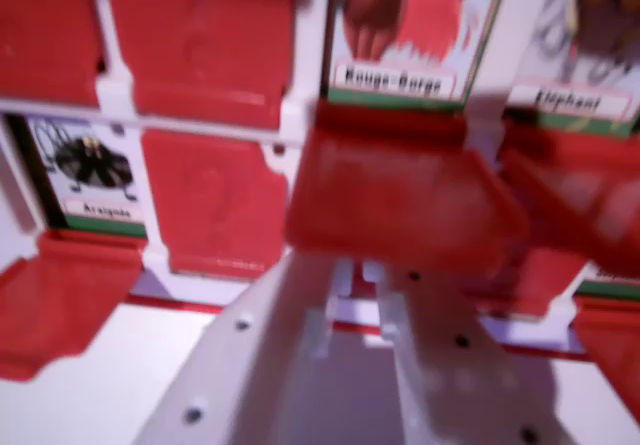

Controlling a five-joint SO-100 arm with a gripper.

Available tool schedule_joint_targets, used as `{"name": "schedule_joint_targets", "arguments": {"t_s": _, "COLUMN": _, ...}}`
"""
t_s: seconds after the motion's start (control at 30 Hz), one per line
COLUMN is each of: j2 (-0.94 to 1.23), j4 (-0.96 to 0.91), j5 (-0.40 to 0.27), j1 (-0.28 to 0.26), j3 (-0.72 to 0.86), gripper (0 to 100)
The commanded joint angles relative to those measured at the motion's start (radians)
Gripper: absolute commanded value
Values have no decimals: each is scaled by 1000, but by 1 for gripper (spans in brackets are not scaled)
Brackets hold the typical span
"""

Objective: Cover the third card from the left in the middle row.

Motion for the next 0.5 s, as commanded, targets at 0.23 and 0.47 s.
{"name": "schedule_joint_targets", "arguments": {"t_s": 0.23, "j2": 78, "j4": -20, "j5": 5, "j1": 0, "j3": -155, "gripper": 0}}
{"name": "schedule_joint_targets", "arguments": {"t_s": 0.47, "j2": 84, "j4": -46, "j5": 20, "j1": 12, "j3": -219, "gripper": 0}}
